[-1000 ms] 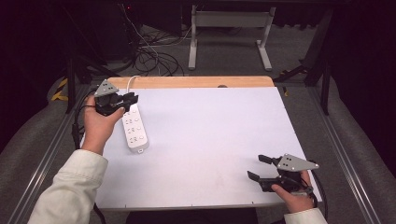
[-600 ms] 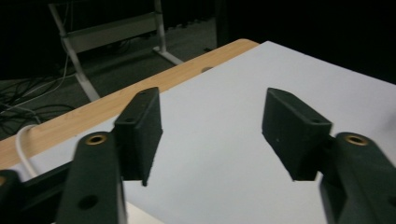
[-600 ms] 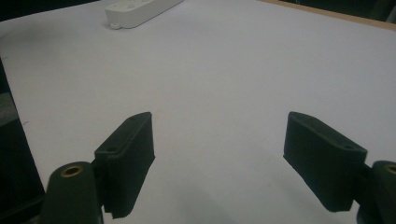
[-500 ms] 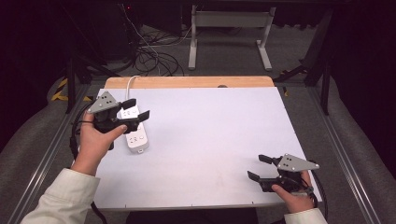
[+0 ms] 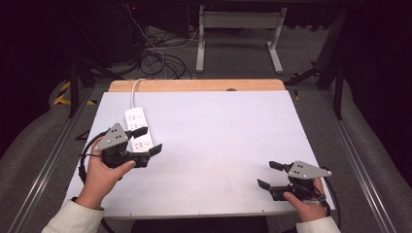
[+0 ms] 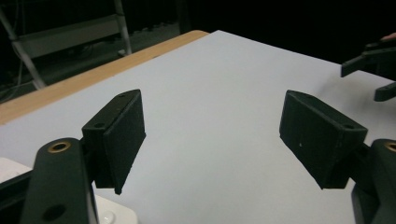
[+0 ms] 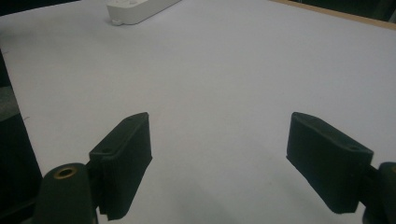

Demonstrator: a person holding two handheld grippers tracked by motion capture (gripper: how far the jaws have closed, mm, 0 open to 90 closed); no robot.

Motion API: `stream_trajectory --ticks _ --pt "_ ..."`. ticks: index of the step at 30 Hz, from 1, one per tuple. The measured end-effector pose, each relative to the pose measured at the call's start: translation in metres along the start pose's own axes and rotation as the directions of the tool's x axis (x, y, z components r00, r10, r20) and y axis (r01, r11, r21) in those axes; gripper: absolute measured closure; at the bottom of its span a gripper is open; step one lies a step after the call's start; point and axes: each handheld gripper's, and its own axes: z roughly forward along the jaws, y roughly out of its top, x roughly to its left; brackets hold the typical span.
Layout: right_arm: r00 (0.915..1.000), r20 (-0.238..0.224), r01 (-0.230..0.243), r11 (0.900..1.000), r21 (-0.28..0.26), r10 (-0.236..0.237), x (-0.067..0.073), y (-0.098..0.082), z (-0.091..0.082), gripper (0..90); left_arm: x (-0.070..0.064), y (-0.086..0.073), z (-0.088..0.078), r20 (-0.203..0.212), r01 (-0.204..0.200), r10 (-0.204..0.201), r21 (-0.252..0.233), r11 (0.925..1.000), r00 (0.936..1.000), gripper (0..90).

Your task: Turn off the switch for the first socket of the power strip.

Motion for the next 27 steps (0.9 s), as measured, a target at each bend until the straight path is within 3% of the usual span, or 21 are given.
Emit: stream_trajectory --ticks 9,13,16,22,25,27 --pt "0.9996 -0.013 0.025 1.000 0.011 -0.025 0.001 -0.001 0.000 18.0 -0.016 -0.033 0.001 0.034 -0.011 0.009 0.046 0.9989 0.9994 21.8" --pt "0.9995 -0.011 0.028 1.000 0.010 -0.028 0.001 -0.001 0.000 17.2 -0.021 -0.048 0.003 0.023 -0.061 0.060 0.052 0.9968 0.9979 21.8" --pt "0.9994 -0.010 0.032 0.999 0.009 -0.032 0.001 -0.001 0.000 16.8 -0.021 -0.058 0.002 0.047 -0.071 0.068 0.048 0.9963 0.9966 22.1" --pt "0.9994 -0.012 0.033 0.999 0.010 -0.032 0.001 -0.002 0.001 16.7 -0.022 -0.072 0.003 0.082 -0.026 0.021 0.071 0.9972 0.9964 23.3" --pt "0.9994 -0.013 0.033 0.999 0.007 -0.033 0.002 -0.001 0.000 16.5 -0.021 -0.082 0.006 0.108 0.040 -0.048 0.078 0.9961 0.9930 23.1" --pt "0.9994 -0.014 0.032 0.999 0.007 -0.032 0.001 -0.002 0.000 16.5 -0.020 -0.087 0.006 0.098 0.077 -0.084 0.075 0.9942 0.9916 22.8"
